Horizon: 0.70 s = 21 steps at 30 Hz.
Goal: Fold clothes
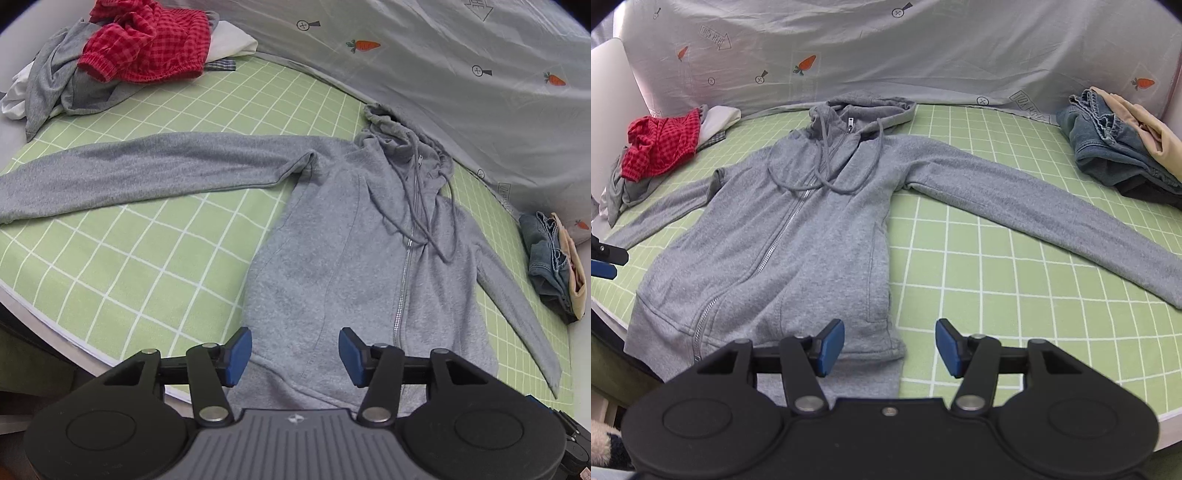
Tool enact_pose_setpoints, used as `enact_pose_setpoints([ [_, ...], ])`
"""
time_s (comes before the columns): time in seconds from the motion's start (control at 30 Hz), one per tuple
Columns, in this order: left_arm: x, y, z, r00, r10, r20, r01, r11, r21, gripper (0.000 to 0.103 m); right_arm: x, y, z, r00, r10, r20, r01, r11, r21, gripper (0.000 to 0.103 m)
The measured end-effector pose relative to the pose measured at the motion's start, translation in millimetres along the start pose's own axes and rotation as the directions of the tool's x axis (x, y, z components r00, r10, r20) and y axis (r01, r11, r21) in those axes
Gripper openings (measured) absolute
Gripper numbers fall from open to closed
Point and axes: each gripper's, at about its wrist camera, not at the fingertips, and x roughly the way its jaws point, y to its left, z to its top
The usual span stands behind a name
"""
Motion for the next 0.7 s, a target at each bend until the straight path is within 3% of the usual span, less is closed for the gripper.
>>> enact_pose_setpoints([
  [0.33,22,-14,25,0.996,0.078,0.044,-0.081,0.994,0.077,0.055,30,-13,25,0.998,-0.053,0.018,0.052,0.996,0.076,0.056],
  [0.5,35,-24,56,0.993,0.089,0.082,-0.099,0.988,0.121,0.055,62,-9,64,0.997,-0.051,0.049,0.049,0.998,0.047,0.043],
  [0.63,57,-37,92,0.992,0.082,0.097,-0.098,0.98,0.174,0.055,88,-6,97,0.996,-0.05,0.075,0.048,0.999,0.021,0.03],
  [0.7,78,-50,118,0.992,0.076,0.099,-0.096,0.971,0.218,0.055,102,-5,113,0.995,-0.05,0.085,0.05,0.999,0.003,0.029],
])
